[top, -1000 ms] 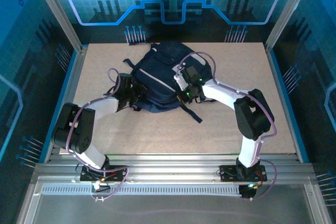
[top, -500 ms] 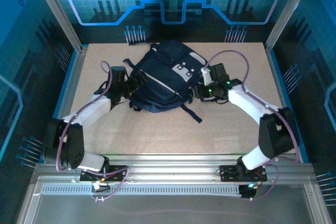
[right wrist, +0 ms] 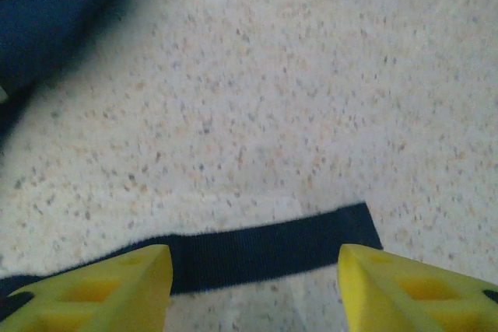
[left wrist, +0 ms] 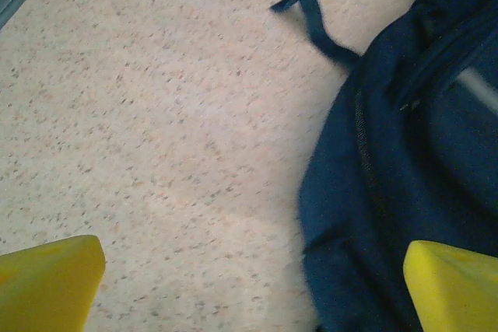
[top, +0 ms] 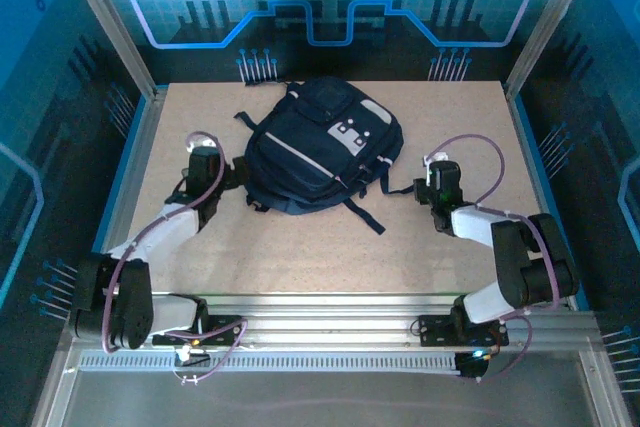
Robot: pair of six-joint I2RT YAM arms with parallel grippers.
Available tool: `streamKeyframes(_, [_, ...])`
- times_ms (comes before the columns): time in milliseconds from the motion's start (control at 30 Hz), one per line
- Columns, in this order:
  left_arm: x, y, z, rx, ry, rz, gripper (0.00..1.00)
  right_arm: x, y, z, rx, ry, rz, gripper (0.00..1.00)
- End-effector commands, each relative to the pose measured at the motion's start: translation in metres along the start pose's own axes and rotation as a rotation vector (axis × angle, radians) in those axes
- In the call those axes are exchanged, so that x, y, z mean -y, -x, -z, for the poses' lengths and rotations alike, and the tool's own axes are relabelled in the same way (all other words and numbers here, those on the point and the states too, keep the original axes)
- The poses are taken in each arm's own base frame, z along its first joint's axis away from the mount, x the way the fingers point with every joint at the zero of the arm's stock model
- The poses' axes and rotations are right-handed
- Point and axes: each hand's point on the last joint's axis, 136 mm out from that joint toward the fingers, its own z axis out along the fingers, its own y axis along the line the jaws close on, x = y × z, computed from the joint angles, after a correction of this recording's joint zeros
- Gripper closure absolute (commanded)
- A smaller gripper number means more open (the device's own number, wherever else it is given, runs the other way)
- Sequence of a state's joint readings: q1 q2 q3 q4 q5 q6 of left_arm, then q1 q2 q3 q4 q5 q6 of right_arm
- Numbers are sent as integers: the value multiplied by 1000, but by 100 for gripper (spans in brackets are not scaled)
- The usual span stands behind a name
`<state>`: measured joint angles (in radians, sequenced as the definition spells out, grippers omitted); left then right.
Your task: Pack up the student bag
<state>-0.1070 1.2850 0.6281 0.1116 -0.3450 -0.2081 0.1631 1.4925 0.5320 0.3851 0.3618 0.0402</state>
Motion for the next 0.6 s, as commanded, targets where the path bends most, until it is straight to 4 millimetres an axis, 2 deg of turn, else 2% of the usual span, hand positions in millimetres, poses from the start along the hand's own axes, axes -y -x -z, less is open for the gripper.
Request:
streamKeyframes(0, [-10, 26, -6, 178, 20, -33, 1, 5, 45, 13, 255, 27, -30, 32])
streamKeyframes(67, [-15, 20, -13, 180, 11, -26, 1, 7, 35, 12, 282, 64, -68, 2])
streamKeyframes(100, [-15, 18, -16, 180, 4, -28, 1, 12, 35, 11, 321, 50, -82, 0])
streamKeyframes(233, [-5, 16, -15, 266, -80, -80, 1, 16, 32, 7, 257, 23, -98, 0])
streamKeyframes(367, [-24, -7, -17, 377, -106, 12, 1, 16, 33, 7, 263, 17, -96, 0])
streamKeyframes(400, [-22, -5, -14, 436, -123, -6, 1, 16, 33, 7, 268, 17, -96, 0])
streamKeyframes(467, [-30, -13, -10, 400, -100, 30, 1, 16, 33, 7, 267, 17, -96, 0])
streamKeyframes(567, [-24, -9, -16, 390, -120, 6, 1, 16, 33, 7, 265, 18, -94, 0])
